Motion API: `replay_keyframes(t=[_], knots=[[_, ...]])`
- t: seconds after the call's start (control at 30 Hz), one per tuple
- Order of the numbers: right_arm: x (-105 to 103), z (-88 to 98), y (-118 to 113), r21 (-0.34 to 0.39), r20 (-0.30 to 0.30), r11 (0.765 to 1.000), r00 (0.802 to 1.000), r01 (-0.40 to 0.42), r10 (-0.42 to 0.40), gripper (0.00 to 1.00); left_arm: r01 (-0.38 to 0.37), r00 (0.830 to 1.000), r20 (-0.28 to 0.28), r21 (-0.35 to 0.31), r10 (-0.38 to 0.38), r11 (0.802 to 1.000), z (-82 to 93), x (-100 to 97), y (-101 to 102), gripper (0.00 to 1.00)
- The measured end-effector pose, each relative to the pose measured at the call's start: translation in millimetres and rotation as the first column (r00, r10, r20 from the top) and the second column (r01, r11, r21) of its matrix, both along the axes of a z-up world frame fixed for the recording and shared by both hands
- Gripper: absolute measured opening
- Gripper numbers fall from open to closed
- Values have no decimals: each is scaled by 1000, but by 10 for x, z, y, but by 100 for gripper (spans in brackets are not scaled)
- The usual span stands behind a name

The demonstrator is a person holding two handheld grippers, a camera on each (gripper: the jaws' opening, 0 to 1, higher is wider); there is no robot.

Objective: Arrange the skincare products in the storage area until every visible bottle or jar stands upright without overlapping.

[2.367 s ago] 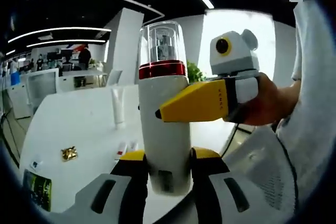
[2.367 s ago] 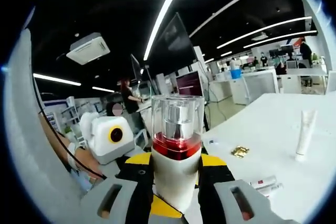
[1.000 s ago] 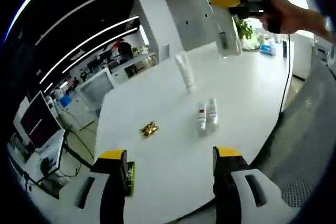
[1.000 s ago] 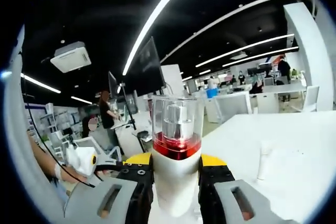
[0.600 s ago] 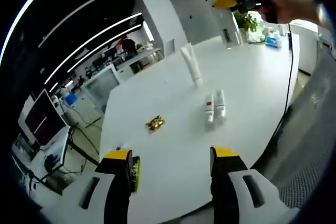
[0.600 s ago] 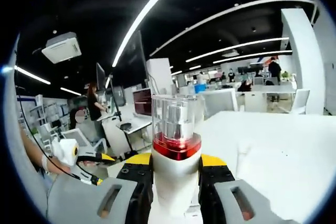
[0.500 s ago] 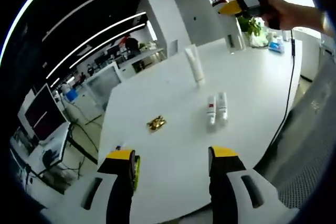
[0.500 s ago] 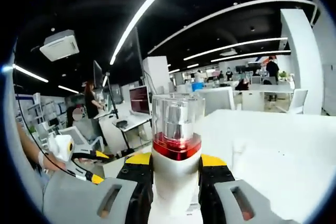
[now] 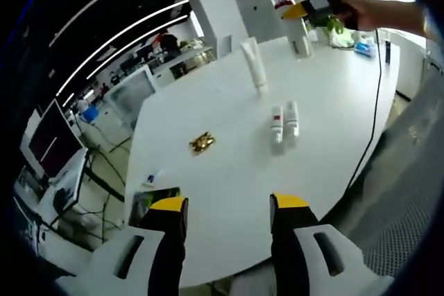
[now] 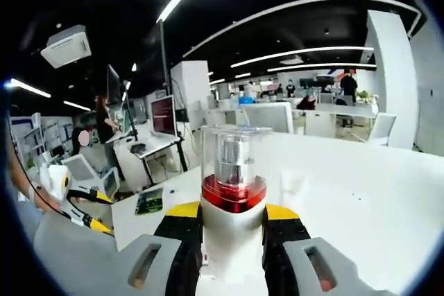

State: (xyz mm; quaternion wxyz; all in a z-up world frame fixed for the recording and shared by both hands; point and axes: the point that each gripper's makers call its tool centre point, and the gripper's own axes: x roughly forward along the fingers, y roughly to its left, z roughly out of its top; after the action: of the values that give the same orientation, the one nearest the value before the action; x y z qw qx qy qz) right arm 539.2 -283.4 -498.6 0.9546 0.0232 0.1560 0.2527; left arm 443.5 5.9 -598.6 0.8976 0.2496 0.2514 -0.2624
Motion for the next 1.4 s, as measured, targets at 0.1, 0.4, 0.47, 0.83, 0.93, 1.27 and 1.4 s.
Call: replay_keyframes(t=[0.1,0.4,0.47,0.83,0.93,1.27,1.4], knots=[[93,-81,-66,-23,-7,1000,1000,9,-9,26,6,1000,-1,-4,-6,1000,0,-4,-15,48],[345,-208,-201,-42,-8,998,999,48,-49,27,18,999,-37,23,-17,1000,-93,-43,-11,46],[383,-235,-221,-49,-8,997,999,52,-52,27,19,999,-41,27,-18,999,-111,-46,-3,47],[593,-499,-374,-39,-42,996,995,86,-88,27,14,997,-73,48,-11,999,-195,-71,45,46],[645,-546,-389,-54,-40,995,995,88,-90,26,14,997,-76,50,-11,999,-209,-76,57,46],[815,-646,-515,-44,-13,994,995,97,-98,26,17,997,-76,60,-13,998,-229,-71,91,46],[879,-717,-561,-83,12,992,995,95,-94,26,17,996,-84,65,-12,998,-244,-71,98,46]])
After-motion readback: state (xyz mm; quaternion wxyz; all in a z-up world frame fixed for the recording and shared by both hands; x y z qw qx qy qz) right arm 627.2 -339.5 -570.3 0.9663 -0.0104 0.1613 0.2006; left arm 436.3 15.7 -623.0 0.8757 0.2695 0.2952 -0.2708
